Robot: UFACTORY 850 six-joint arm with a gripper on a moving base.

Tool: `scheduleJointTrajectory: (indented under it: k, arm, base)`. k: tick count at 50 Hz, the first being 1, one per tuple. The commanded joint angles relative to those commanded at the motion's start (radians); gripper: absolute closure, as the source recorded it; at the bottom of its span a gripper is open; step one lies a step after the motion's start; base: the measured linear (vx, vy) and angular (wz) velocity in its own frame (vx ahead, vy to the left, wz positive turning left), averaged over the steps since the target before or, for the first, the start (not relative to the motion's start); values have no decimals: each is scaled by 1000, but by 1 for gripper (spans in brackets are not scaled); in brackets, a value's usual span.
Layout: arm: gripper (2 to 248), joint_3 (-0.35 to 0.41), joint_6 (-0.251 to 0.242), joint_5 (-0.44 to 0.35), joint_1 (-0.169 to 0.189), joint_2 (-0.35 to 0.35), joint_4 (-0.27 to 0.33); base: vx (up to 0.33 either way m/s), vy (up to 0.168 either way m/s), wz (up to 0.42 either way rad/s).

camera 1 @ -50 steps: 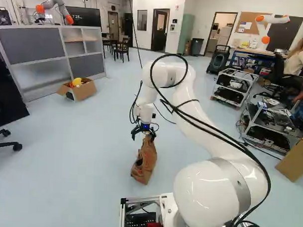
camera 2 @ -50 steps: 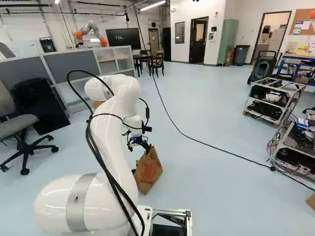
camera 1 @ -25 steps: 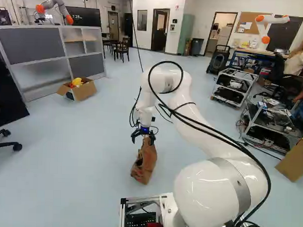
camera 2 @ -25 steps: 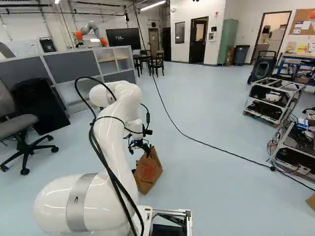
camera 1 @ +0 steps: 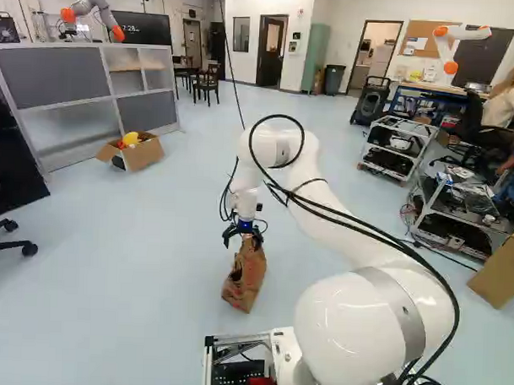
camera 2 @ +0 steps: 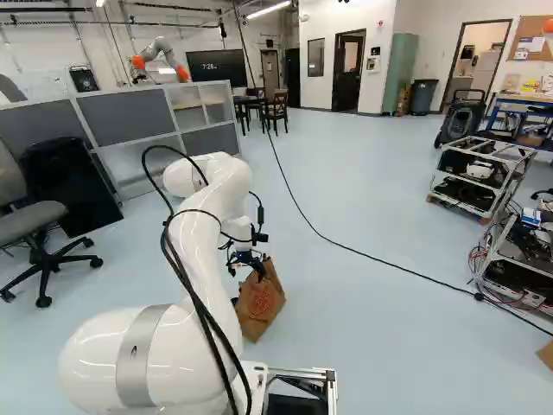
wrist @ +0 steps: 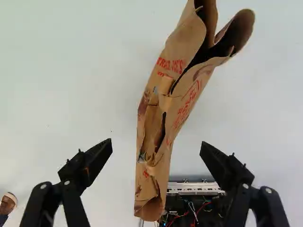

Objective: Pick up the grocery bag from the ground

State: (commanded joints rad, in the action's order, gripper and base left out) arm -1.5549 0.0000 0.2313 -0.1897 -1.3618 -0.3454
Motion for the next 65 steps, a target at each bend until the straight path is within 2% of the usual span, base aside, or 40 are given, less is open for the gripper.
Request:
scheduleJointTrajectory:
  k: [47, 52, 53, 58, 59, 63, 64, 65]
  arm:
    - [3, -163, 0, 0, 0, -177, 0]
    - [9, -182, 0, 0, 0, -197, 0]
    - [46, -185, 0, 0, 0, -200, 0]
    - [46, -193, 0, 0, 0, -208, 0]
    - [85, -193, 0, 0, 0, -209, 0]
    - [85, -195, 0, 0, 0, -211, 0]
    - [124, -196, 0, 0, 0, -211, 0]
    - [124, -196, 0, 0, 0, -211, 0]
  base:
    - [0, 0, 0]
    - [0, 0, 0]
    - [0, 0, 0]
    - [0, 0, 0]
    - [0, 0, 0]
    - [0, 0, 0]
    - [0, 0, 0]
    - [0, 0, 0]
